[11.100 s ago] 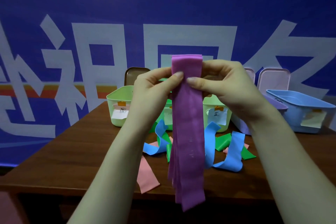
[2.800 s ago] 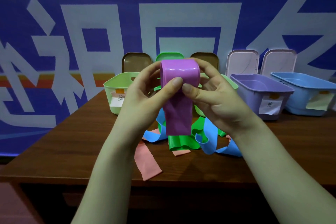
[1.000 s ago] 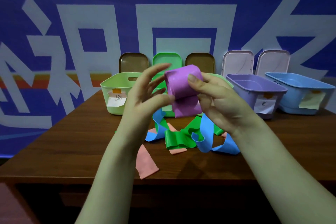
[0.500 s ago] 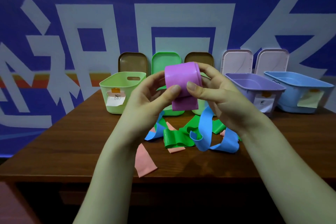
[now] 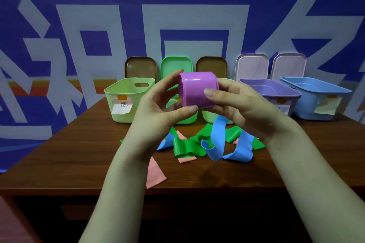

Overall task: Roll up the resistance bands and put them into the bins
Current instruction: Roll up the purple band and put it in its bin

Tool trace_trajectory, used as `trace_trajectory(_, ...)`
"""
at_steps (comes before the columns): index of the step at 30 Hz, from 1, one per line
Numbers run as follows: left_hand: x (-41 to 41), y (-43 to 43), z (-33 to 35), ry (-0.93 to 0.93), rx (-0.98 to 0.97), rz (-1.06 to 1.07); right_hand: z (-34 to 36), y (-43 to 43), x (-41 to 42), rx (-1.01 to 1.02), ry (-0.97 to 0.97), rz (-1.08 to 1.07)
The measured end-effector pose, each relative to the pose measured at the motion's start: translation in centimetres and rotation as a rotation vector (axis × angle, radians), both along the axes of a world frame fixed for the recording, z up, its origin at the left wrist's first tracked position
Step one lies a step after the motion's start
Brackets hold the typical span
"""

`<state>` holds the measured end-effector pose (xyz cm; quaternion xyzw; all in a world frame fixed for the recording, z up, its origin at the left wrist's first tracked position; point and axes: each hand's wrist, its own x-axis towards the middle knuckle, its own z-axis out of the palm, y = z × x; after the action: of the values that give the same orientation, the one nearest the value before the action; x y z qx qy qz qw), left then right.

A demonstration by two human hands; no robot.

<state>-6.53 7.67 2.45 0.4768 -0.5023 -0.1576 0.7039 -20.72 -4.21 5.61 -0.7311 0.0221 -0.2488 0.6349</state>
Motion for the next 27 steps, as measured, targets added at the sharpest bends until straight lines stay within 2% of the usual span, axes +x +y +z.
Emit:
trace_trajectory(10,-0.5,-3.0,0.4,0.068,0.067,-0.08,-1.2,-2.3,-0.9,-0.104,-0.126,-0.214)
trace_trajectory(13,-1.0,-4.8,0.7,0.034,0.113,-0.119,-1.5,-4.4,-0.9,-0.074,-0.161,-0.286)
trace_trajectory(17,-1.3,-7.9,1.3,0.034,0.139,-0.174,-1.8,-8.0,-0.5,-0.02,-0.216,-0.276)
trace_trajectory(27,2.8,-19.2,1.6,0.069,0.181,-0.171,-1.7,-18.7,2.6,-0.043,-0.143,-0.27)
